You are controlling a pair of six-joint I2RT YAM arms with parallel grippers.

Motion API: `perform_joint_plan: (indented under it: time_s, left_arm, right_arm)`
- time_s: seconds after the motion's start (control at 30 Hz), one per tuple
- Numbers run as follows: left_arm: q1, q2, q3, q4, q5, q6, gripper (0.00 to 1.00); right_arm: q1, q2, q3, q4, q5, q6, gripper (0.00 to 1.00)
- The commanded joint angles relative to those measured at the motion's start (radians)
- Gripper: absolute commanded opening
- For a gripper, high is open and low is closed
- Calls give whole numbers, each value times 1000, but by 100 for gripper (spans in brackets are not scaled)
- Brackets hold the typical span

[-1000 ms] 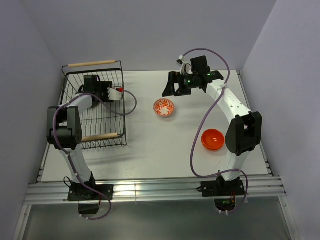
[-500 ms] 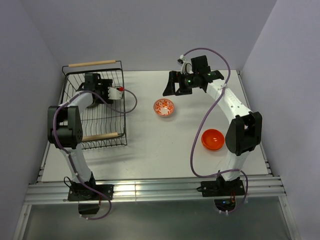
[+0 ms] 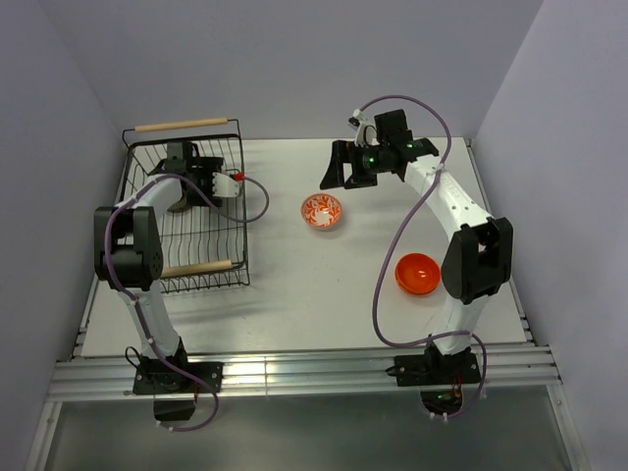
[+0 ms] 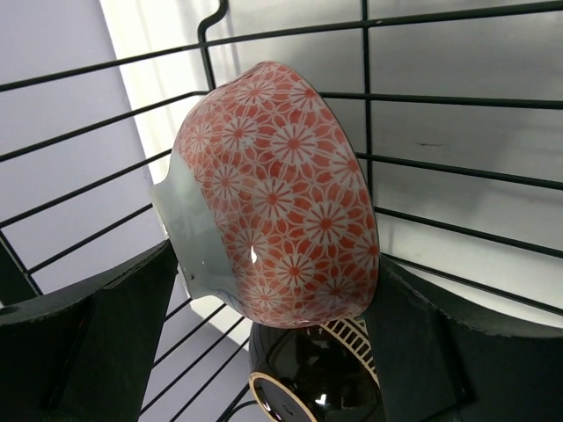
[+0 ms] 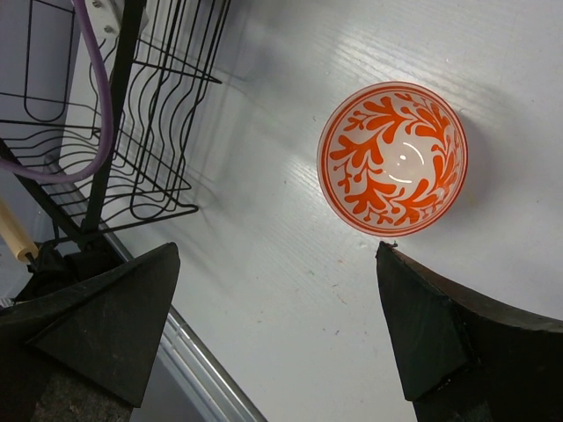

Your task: Load the bowls into the dish rack

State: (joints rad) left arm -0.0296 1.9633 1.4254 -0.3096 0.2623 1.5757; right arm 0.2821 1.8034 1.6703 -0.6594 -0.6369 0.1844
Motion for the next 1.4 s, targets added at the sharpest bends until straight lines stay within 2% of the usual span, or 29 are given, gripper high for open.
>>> perform_joint_plan:
  time_s: [0.0, 0.33, 0.8, 1.13, 1.37]
  left_arm:
    - [-15, 12, 66, -71, 75, 38, 89]
    - [-23, 146, 286, -315, 17, -12, 88]
    - [-35, 91, 208, -339, 6, 40, 89]
    - [-41, 128, 263, -450, -17, 50, 91]
    - [-41, 166, 331, -520, 15, 37, 93]
  right_arm:
    - [-9, 7, 57, 0, -14, -13, 100]
    - [-8, 25, 77, -16, -30, -10, 100]
    - [-8, 33, 92, -29, -35, -14, 99]
    - [-9, 33, 85, -31, -30, -17, 99]
    - [-9, 33, 85, -32, -27, -20, 99]
